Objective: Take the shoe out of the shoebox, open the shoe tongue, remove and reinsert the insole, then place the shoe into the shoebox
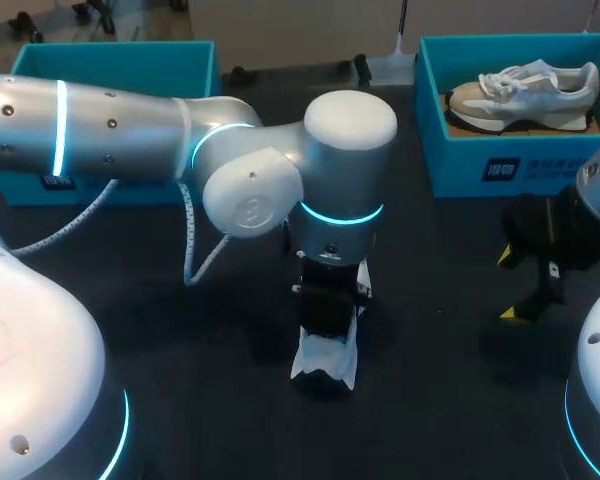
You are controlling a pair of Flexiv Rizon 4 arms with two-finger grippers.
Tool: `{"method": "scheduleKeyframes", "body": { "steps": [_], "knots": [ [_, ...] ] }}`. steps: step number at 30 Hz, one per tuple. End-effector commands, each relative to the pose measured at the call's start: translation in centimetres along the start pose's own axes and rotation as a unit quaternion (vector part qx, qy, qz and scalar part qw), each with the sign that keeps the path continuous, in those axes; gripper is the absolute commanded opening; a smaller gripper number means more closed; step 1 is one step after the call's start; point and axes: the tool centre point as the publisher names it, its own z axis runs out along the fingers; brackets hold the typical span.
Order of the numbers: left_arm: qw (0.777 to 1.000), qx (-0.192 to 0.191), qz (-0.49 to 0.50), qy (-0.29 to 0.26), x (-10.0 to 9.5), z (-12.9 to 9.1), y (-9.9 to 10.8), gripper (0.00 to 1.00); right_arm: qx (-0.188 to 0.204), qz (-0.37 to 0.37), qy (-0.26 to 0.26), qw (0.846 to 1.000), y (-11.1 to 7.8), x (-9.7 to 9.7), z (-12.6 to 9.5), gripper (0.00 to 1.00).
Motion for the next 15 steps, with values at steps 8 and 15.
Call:
{"method": "scheduleKeyframes", "body": {
  "steps": [8,15],
  "knots": [
    [0.999,-0.044,-0.011,-0.024,0.2,-2.5,1.8,0.0,0.001,0.0,-0.001,1.0,0.0,0.1,0.1,1.0],
    [0.998,0.024,0.025,-0.051,0.1,-5.9,-1.8,0.0,0.001,0.0,-0.001,1.0,0.0,0.1,0.1,1.0]
  ]
}}
